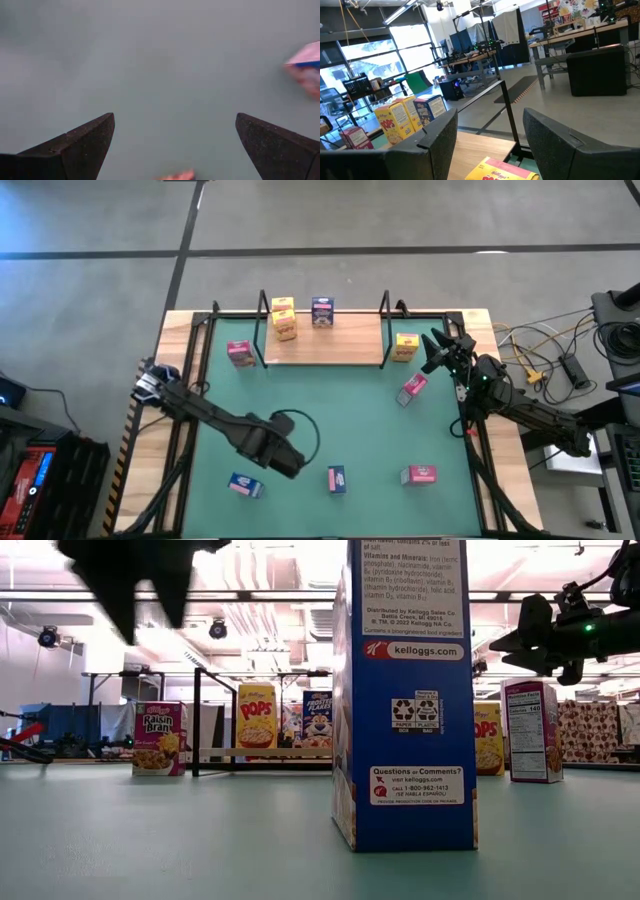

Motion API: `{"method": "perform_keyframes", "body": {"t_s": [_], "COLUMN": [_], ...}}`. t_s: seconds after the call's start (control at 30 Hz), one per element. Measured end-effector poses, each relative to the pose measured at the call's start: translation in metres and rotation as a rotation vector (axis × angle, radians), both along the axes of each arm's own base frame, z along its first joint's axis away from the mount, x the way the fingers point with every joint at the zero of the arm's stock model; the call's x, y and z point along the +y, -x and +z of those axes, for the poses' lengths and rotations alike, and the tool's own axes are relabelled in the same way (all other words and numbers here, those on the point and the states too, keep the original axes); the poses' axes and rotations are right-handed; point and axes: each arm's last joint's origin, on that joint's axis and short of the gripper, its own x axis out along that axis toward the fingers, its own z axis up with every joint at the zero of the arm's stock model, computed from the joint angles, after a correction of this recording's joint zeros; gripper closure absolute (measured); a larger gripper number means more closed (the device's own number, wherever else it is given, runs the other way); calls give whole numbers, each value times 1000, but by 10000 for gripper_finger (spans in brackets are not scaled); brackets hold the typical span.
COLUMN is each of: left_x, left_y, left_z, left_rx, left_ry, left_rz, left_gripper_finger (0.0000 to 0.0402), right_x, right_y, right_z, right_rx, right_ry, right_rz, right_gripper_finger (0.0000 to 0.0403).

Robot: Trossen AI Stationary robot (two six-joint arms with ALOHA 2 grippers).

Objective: Stack cereal on shelf
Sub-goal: Put the left blue cereal box on the shelf aligned with the other blue cereal box

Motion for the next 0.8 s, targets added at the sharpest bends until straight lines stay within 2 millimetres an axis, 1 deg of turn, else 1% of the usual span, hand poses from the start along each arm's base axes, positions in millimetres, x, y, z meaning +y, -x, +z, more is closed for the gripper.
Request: {"method": "perform_keyframes", "body": {"t_s": [0.17,0.33,0.5,0.67,0.8], "left_x": [-5,-14,-32,-50,-61], "left_y": [11,23,34,48,53], "left_z": [0,0,0,0,-2], "left_rx": [100,155,150,132,108], "left_ry": [68,76,81,78,77], "left_rz": [111,192,192,240,213], "left_gripper_finger": [3,3,3,3,3], "right_x": [0,0,0,0,0], "right_y": [0,0,0,0,0], "right_z": [0,0,0,0,0], "right_rx": [0,0,0,1,0], "right_ry": [0,0,0,0,0], "right_rz": [0,0,0,0,0], "right_gripper_finger": [188,188,188,188,188]}}
